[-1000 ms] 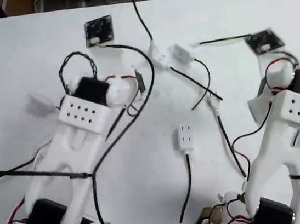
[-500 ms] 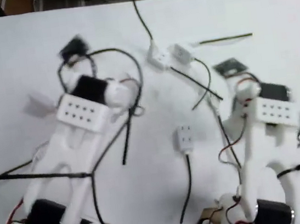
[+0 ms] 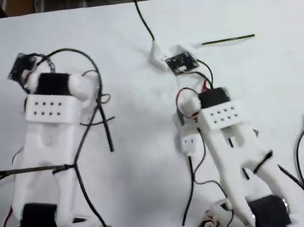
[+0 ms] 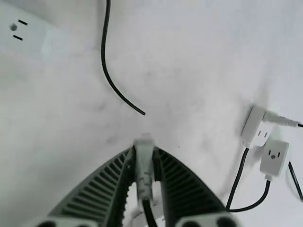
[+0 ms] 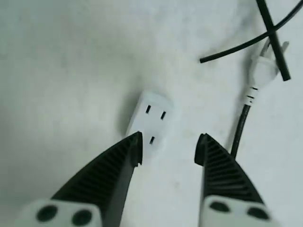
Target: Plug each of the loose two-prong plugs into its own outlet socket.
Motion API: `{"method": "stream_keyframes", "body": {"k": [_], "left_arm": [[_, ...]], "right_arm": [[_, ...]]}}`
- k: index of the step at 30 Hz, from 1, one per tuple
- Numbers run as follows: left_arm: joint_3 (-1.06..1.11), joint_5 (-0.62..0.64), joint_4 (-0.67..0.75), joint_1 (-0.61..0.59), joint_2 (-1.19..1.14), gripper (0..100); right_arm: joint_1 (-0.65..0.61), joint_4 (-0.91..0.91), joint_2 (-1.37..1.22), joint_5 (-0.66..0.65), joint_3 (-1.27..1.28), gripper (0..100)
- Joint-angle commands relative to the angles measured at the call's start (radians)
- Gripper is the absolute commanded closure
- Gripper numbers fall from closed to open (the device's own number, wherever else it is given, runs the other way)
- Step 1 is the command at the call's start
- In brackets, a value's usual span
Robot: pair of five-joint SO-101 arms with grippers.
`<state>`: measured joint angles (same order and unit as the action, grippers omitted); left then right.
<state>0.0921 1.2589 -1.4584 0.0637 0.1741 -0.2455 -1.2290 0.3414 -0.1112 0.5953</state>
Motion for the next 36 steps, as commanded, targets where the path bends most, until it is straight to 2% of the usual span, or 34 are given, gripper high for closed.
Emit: {"method": "stream_keyframes", "body": {"k": [1,5,12,16,20,24,28,32,36], "left_arm": [[-0.040,0.009,-0.003,-0.048,0.005,98],[-0.040,0.009,-0.003,-0.068,0.005,98],[-0.040,0.009,-0.003,-0.068,0.005,98],[-0.020,0.012,0.006,-0.067,0.007,98],[-0.011,0.012,0.008,-0.061,0.007,98],[-0.009,0.012,0.008,-0.061,0.007,98],[-0.008,0.012,0.008,-0.061,0.005,98],[-0.008,0.012,0.008,-0.061,0.005,98],[-0.008,0.012,0.008,-0.059,0.005,98]], "right_arm": [[-0.027,0.107,-0.151,0.048,-0.008,80.8],[-0.061,0.174,-0.329,0.049,-0.035,80.8],[-0.067,0.176,-0.498,0.051,-0.115,82.4],[-0.070,0.174,-0.503,0.077,-0.140,98.6],[-0.071,0.176,-0.509,0.221,-0.233,91.8],[-0.074,0.177,-0.542,0.437,-0.408,94.3],[-0.142,0.173,-0.648,0.671,-0.600,94.7],[-0.242,0.162,-0.805,0.809,-0.733,94.3],[-0.275,0.150,-0.975,0.933,-0.856,85.3]]}}
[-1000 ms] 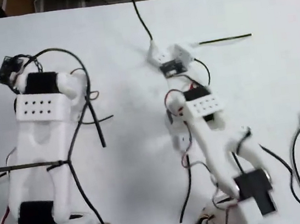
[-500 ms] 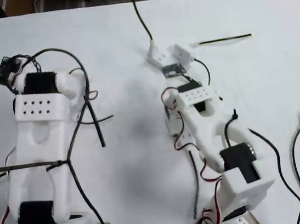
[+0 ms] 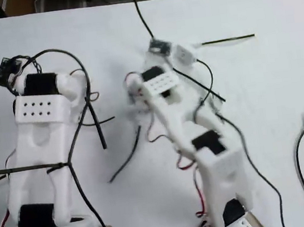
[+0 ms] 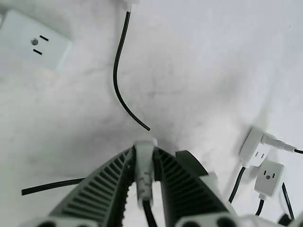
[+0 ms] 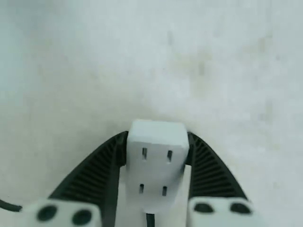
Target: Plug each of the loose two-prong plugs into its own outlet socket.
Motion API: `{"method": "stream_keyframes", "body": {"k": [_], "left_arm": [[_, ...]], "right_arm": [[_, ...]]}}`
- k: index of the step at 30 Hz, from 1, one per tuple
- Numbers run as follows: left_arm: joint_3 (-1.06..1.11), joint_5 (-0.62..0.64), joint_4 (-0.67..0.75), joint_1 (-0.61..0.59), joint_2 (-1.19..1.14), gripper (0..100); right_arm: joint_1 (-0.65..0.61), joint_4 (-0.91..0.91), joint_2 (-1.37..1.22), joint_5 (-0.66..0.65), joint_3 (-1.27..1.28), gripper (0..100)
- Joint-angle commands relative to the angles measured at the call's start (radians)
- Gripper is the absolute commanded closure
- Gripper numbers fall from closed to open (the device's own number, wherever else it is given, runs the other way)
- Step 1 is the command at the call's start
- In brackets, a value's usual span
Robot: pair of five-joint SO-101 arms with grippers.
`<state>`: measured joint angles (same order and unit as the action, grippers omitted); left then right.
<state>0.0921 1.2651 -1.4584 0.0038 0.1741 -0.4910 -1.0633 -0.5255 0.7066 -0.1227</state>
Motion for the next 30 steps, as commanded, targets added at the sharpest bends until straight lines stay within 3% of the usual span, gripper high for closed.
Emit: {"method": "stream_keyframes", "body": {"k": [1,4,11,17,21,24,26,30], "left_arm": [[-0.008,0.006,0.008,0.001,0.005,98],[-0.006,0.006,0.021,0.001,0.004,98],[0.112,0.005,0.209,0.048,0.005,98],[0.170,0.002,0.321,0.139,0.012,98],[0.180,-0.009,0.394,0.223,0.005,98],[0.195,-0.133,0.453,0.282,0.004,98],[0.221,-0.192,0.508,0.320,0.004,98],[0.319,-0.186,0.655,0.346,0.004,98]], "right_arm": [[-0.031,-0.048,-0.140,0.157,-0.169,82.0],[-0.027,-0.186,-0.165,0.198,-0.281,74.1],[0.048,-0.496,-0.051,0.026,-0.646,73.3],[0.271,-0.651,0.079,-0.084,-0.911,73.3],[0.473,-0.651,0.116,-0.195,-0.884,73.3],[0.602,-0.653,0.114,-0.282,-0.796,73.3],[0.673,-0.653,0.114,-0.328,-0.701,73.3],[0.754,-0.647,0.113,-0.358,-0.506,73.3]]}}
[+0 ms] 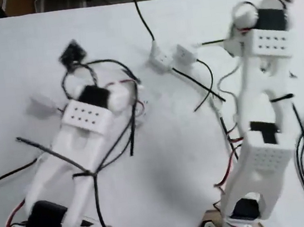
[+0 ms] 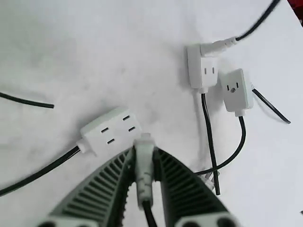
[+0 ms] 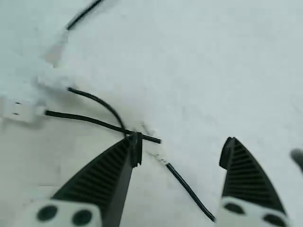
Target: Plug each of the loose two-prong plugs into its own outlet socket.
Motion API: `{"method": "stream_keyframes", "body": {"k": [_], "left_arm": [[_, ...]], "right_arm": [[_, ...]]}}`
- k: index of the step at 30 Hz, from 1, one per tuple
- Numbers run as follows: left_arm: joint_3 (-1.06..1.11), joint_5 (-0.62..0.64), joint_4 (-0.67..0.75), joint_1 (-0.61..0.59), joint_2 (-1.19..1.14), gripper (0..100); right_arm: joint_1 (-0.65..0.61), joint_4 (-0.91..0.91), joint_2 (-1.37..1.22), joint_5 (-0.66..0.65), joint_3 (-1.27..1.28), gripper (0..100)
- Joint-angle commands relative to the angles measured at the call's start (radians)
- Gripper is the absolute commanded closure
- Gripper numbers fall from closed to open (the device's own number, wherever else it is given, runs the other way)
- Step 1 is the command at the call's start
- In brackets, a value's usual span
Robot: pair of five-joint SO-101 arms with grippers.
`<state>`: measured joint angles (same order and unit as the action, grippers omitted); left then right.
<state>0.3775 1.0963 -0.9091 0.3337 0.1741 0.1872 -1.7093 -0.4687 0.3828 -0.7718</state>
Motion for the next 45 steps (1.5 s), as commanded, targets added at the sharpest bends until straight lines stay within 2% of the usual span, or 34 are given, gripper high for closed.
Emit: {"method": "stream_keyframes", "body": {"k": [1,5,10,15,21,24,29,33,38,45], "left_arm": [[0.057,-0.015,0.144,0.016,0.004,98],[0.123,-0.012,0.258,0.016,0.004,98],[0.135,0.094,0.232,0.041,0.002,98],[0.123,0.155,0.170,0.127,0.004,98],[0.084,0.198,0.249,0.042,-0.071,98],[-0.069,0.218,0.137,0.031,-0.202,98],[-0.460,0.296,-0.244,0.042,-0.437,98],[-0.704,0.318,-0.442,0.039,-0.613,98],[-0.921,0.390,-0.603,0.022,-0.762,98],[-1.146,0.419,-0.710,-0.019,-0.835,98]], "right_arm": [[0.087,0.012,0.056,-0.034,0.193,73.3],[0.087,0.130,0.056,-0.031,0.402,73.3],[0.085,0.321,0.056,-0.028,0.631,73.3],[0.084,0.444,0.056,-0.028,0.758,73.3],[0.085,0.541,0.056,-0.026,0.813,73.3],[0.077,0.545,0.056,-0.026,0.813,73.3],[0.059,0.544,0.056,-0.026,0.813,73.3],[0.059,0.544,0.056,-0.026,0.813,73.3],[0.059,0.545,0.056,-0.028,0.813,73.3],[0.058,0.547,0.056,-0.029,0.813,73.3]]}}
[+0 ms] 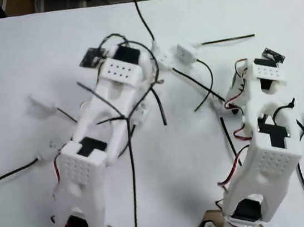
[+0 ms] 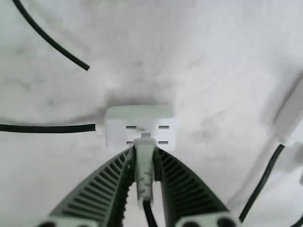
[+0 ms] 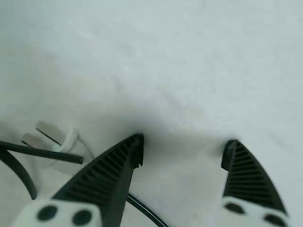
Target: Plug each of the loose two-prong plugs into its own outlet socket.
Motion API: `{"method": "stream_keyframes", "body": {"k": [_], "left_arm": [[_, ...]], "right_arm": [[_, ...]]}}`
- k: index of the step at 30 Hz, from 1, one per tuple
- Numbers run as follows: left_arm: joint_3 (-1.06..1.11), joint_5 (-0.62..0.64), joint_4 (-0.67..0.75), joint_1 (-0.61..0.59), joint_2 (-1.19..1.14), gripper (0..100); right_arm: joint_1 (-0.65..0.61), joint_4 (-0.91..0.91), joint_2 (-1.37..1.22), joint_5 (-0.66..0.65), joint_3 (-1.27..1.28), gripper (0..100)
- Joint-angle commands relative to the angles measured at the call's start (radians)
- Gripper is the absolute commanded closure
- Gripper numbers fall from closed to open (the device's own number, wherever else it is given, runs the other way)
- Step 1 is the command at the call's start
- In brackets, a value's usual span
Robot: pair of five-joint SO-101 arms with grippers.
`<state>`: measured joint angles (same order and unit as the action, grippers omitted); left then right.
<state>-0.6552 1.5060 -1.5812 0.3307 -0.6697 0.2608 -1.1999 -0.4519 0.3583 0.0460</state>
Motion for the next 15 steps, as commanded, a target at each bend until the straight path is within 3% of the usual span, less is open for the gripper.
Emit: {"method": "stream_keyframes", "body": {"k": [1,11,15], "left_arm": [[-0.138,0.006,-0.046,-0.016,0.005,98],[-0.167,-0.005,-0.012,-0.016,-0.091,98],[-0.169,-0.107,0.023,-0.015,-0.142,98]], "right_arm": [[-0.016,0.038,0.039,-0.005,-0.005,73.3],[-0.016,0.038,0.039,-0.005,-0.005,73.3],[-0.016,0.038,0.039,-0.005,-0.005,73.3]]}}
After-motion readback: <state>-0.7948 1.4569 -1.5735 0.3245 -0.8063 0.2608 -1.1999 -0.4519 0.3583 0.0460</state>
